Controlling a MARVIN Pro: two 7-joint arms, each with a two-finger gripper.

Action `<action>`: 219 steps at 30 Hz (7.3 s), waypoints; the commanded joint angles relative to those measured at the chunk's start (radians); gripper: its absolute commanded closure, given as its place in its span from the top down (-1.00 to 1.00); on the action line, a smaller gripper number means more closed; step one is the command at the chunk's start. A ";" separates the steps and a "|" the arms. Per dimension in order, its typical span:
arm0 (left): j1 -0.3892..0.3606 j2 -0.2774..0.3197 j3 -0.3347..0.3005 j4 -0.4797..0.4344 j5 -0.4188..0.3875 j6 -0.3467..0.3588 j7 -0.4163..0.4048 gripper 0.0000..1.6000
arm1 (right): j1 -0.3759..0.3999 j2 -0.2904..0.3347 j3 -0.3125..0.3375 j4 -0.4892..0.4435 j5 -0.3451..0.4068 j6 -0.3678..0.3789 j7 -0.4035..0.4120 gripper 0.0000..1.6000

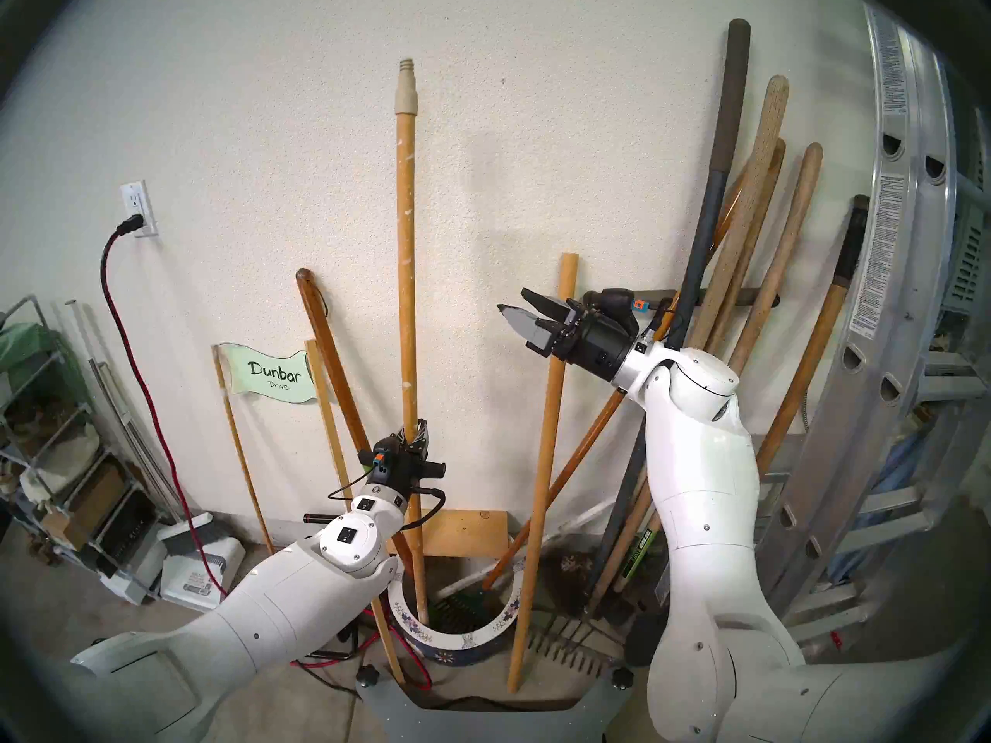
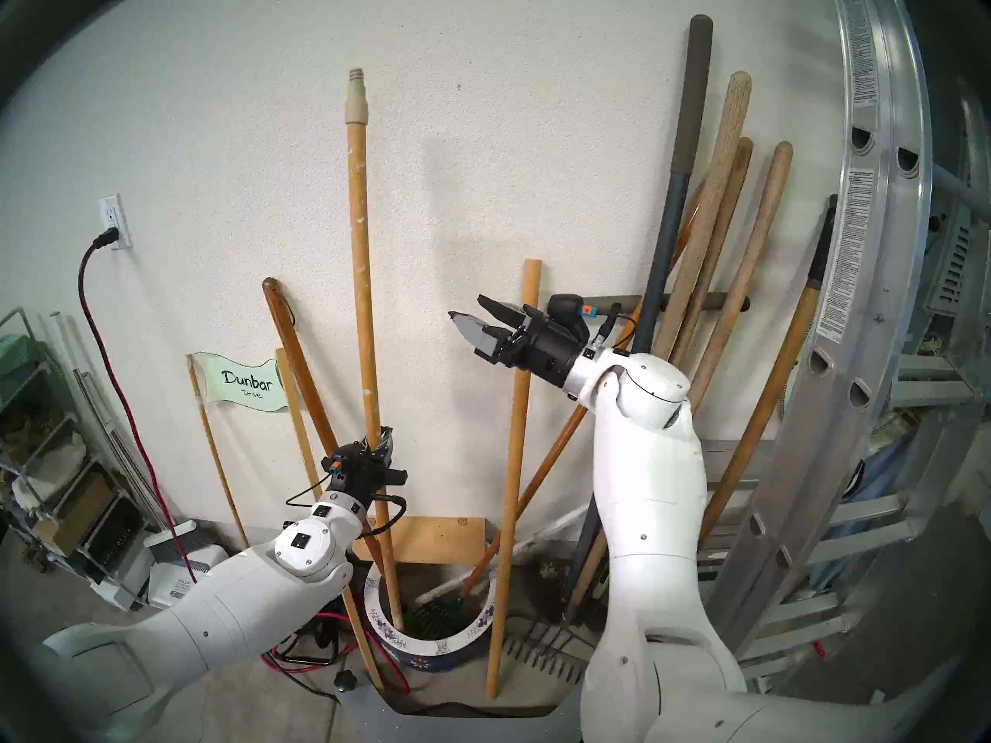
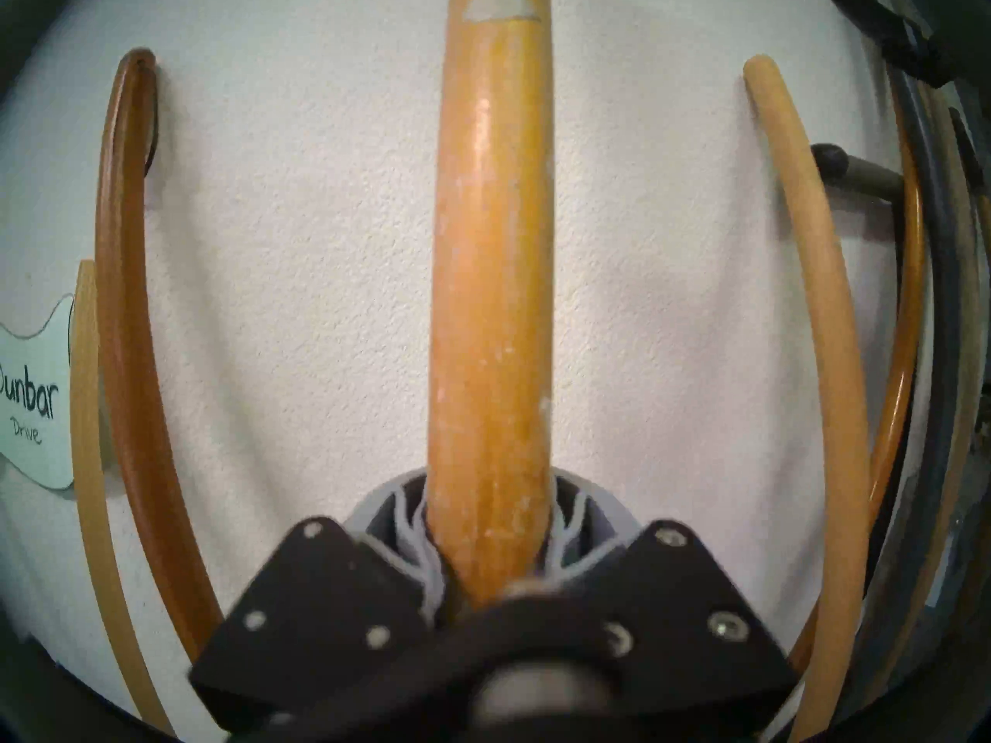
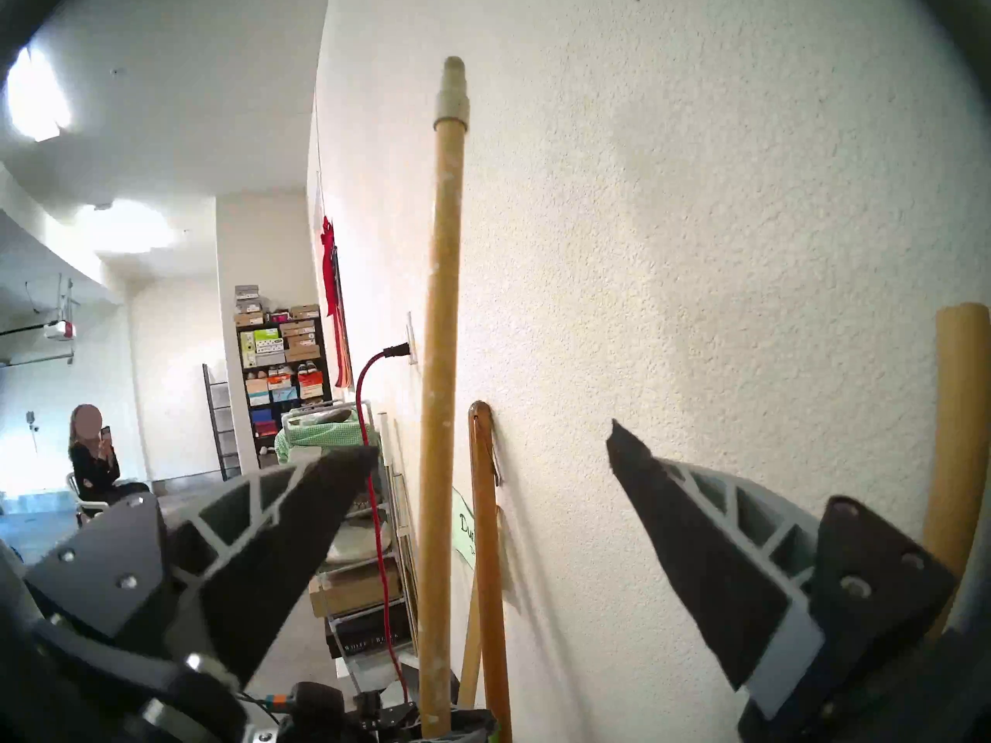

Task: Put wooden sticks into the pot

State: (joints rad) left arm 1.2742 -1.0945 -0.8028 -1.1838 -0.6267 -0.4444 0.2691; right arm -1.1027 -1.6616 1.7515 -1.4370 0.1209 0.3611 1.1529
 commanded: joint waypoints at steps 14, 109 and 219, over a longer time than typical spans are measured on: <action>-0.154 -0.164 0.020 0.295 -0.055 0.042 -0.114 -1.00 | -0.009 -0.001 0.007 -0.033 -0.002 0.022 -0.010 1.00; -0.276 -0.302 0.055 0.821 -0.053 -0.343 -0.373 1.00 | 0.013 0.010 0.018 0.024 0.005 0.022 -0.026 1.00; 0.396 0.394 0.025 -0.536 0.062 -0.223 -0.103 1.00 | -0.055 0.086 -0.020 0.230 -0.127 -0.045 -0.077 1.00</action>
State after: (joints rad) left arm 1.6141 -0.7728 -0.7664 -1.6136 -0.5681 -0.7196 0.1154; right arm -1.1569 -1.5797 1.7514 -1.2146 0.0209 0.3370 1.0920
